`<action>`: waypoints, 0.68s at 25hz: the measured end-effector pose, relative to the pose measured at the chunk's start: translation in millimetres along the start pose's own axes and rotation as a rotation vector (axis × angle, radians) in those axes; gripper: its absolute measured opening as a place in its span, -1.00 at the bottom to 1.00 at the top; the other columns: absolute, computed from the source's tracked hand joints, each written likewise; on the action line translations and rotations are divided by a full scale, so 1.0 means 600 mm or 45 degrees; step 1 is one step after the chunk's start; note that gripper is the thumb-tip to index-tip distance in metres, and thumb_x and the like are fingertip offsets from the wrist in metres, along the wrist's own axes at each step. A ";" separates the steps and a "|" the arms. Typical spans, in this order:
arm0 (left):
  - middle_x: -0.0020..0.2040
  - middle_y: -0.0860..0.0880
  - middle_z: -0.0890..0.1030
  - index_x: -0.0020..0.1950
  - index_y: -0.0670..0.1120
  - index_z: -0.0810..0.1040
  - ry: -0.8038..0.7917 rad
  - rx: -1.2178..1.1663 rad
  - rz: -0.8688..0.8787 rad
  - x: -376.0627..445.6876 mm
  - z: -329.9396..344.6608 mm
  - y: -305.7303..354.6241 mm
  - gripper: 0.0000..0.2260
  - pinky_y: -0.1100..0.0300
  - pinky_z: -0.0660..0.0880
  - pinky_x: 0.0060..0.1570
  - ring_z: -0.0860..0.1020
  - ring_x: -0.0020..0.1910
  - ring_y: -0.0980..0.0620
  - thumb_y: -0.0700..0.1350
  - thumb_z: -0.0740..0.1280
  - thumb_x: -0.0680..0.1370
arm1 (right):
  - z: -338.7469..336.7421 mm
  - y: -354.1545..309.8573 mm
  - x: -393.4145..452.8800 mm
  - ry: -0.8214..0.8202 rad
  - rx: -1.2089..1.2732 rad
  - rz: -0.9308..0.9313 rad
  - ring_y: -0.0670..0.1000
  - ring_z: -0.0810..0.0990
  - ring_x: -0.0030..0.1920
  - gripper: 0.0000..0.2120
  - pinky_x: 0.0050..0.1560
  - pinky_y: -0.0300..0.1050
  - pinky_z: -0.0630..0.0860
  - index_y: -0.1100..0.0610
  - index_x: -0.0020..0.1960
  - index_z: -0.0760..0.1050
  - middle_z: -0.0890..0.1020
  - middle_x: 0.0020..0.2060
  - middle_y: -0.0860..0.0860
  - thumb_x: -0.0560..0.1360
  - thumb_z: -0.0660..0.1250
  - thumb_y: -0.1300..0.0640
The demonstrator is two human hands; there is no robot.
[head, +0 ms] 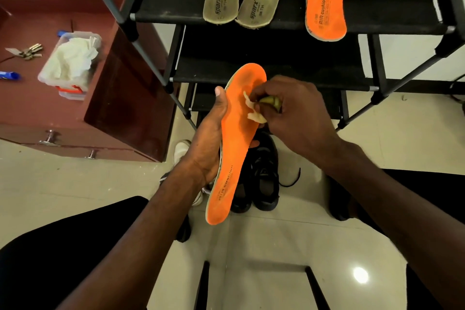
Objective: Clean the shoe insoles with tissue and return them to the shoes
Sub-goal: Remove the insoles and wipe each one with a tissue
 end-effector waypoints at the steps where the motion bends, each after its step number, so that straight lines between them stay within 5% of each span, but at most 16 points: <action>1: 0.40 -0.18 0.59 0.58 -0.04 0.39 0.001 -0.022 -0.001 0.000 0.002 -0.003 -0.40 -0.34 0.44 0.40 0.57 0.38 -0.23 0.30 -0.04 0.71 | 0.006 -0.003 0.001 0.017 0.003 -0.009 -0.09 0.64 0.06 -0.75 0.07 -0.17 0.59 0.08 0.20 0.66 0.68 0.09 -0.06 0.53 0.46 0.23; 6: 0.44 -0.24 0.54 0.57 -0.17 0.37 0.010 -0.256 -0.059 0.001 -0.007 -0.003 -0.30 -0.25 0.38 0.48 0.53 0.43 -0.24 0.34 -0.02 0.70 | 0.024 0.005 -0.008 -0.760 -0.097 -0.057 -0.11 0.67 0.00 -0.79 0.11 0.01 0.65 0.06 0.10 0.71 0.72 0.03 -0.10 0.50 0.48 0.25; 11: 0.40 -0.24 0.58 0.55 -0.09 0.43 0.020 -0.259 -0.062 0.003 -0.004 -0.015 -0.35 -0.39 0.34 0.45 0.54 0.39 -0.30 0.35 0.02 0.69 | 0.008 0.003 0.010 0.043 0.082 0.072 -0.12 0.63 0.02 -0.80 0.08 -0.18 0.60 0.10 0.14 0.69 0.68 0.04 -0.06 0.53 0.48 0.24; 17: 0.45 -0.22 0.54 0.56 -0.04 0.44 -0.063 -0.305 -0.099 0.003 0.008 -0.024 -0.37 -0.40 0.31 0.47 0.48 0.45 -0.31 0.35 0.01 0.69 | 0.028 -0.008 0.006 0.096 0.101 0.045 -0.08 0.66 0.02 -0.79 0.09 -0.15 0.62 0.16 0.12 0.71 0.70 0.04 -0.01 0.49 0.50 0.28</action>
Point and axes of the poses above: each hand's wrist, its own x-axis towards the middle knuckle, its own z-axis out of the palm, y = z × x, the point moved 3 cm from there along x, towards the middle knuckle
